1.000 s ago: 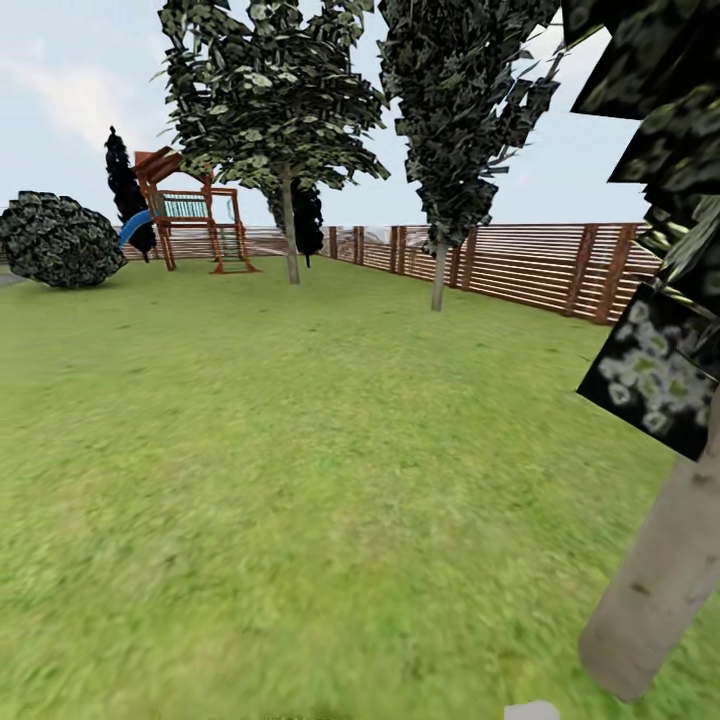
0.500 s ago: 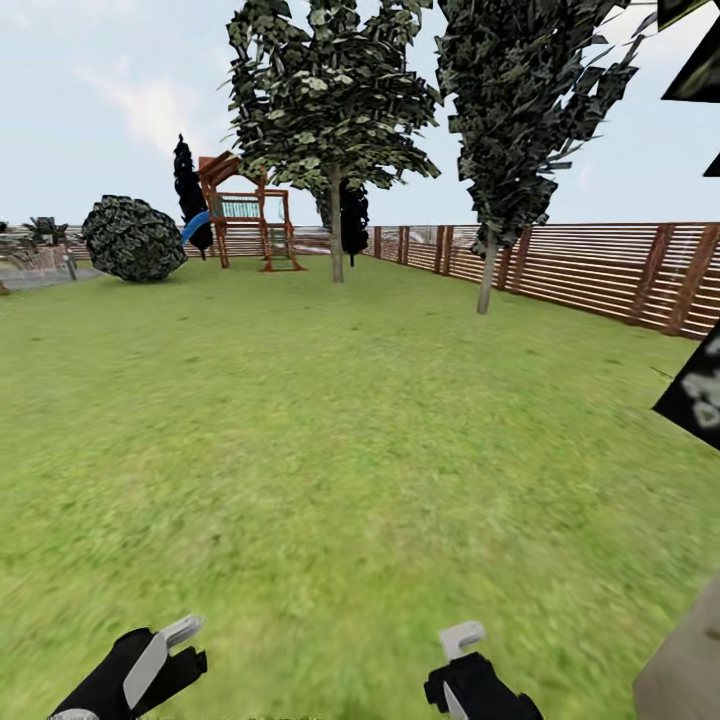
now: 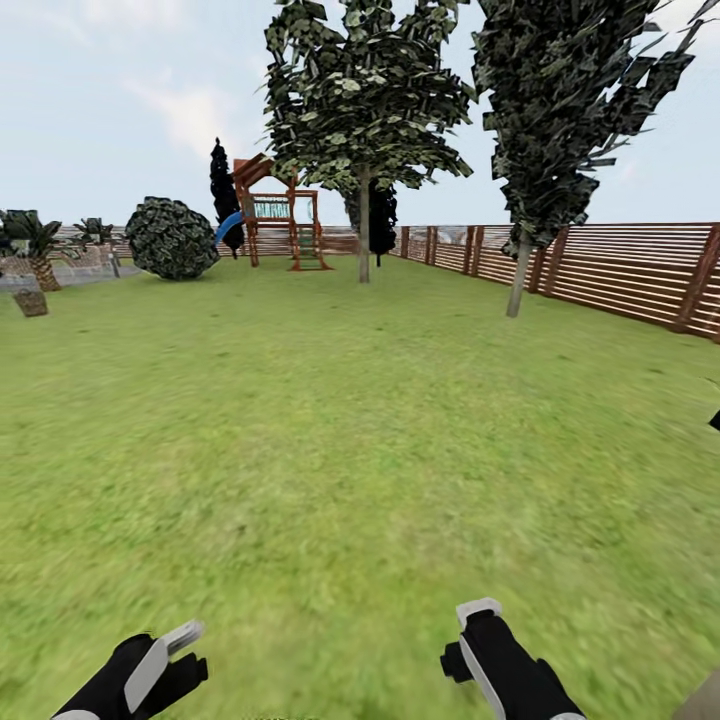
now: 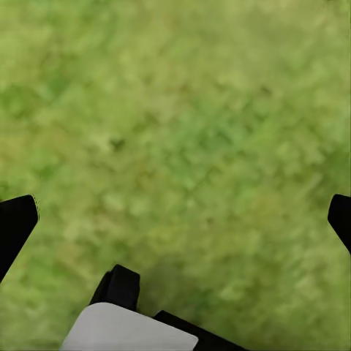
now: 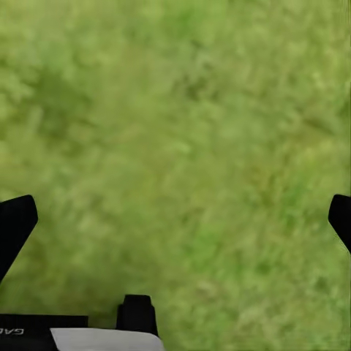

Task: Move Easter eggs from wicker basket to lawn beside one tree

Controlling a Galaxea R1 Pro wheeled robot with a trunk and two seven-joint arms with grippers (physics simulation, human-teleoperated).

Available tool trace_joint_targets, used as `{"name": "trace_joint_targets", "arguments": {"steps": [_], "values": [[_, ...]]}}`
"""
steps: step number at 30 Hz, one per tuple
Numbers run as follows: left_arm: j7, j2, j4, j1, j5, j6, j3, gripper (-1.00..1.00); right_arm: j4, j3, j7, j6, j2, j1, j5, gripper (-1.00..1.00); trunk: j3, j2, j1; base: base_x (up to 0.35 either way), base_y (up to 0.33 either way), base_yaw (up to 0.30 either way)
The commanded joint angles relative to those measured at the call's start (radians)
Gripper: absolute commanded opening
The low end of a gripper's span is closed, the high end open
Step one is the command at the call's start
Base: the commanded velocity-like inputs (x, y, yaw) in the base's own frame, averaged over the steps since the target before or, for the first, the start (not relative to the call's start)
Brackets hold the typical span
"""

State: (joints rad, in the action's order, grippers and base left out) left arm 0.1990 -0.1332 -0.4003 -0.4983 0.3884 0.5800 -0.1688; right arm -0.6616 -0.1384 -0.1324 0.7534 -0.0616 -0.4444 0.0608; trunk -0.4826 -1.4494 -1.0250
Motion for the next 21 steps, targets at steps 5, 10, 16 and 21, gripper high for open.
{"name": "trace_joint_targets", "arguments": {"steps": [5,10,16,21], "values": [[0.007,0.010,-0.002,0.000,0.009,0.004,-0.002,1.00,-0.001,-0.004,-0.001,0.003,-0.004,0.000,0.007,1.00,-0.001,-0.001,0.000,0.000,0.000,0.297],[-0.004,0.013,-0.002,0.000,0.009,0.004,-0.001,1.00,-0.001,-0.005,-0.010,0.003,-0.006,0.000,0.009,1.00,-0.001,-0.001,0.000,0.000,0.000,0.300],[-0.027,0.020,-0.001,0.000,0.010,-0.020,-0.001,1.00,0.066,-0.056,-0.042,-0.007,-0.016,0.000,0.010,1.00,-0.001,-0.001,0.000,0.046,0.000,0.300],[-0.087,0.013,0.003,0.000,0.007,-0.064,-0.001,1.00,0.078,-0.068,-0.044,-0.017,-0.015,0.000,0.000,1.00,-0.001,-0.001,0.000,0.287,0.000,0.119]]}}
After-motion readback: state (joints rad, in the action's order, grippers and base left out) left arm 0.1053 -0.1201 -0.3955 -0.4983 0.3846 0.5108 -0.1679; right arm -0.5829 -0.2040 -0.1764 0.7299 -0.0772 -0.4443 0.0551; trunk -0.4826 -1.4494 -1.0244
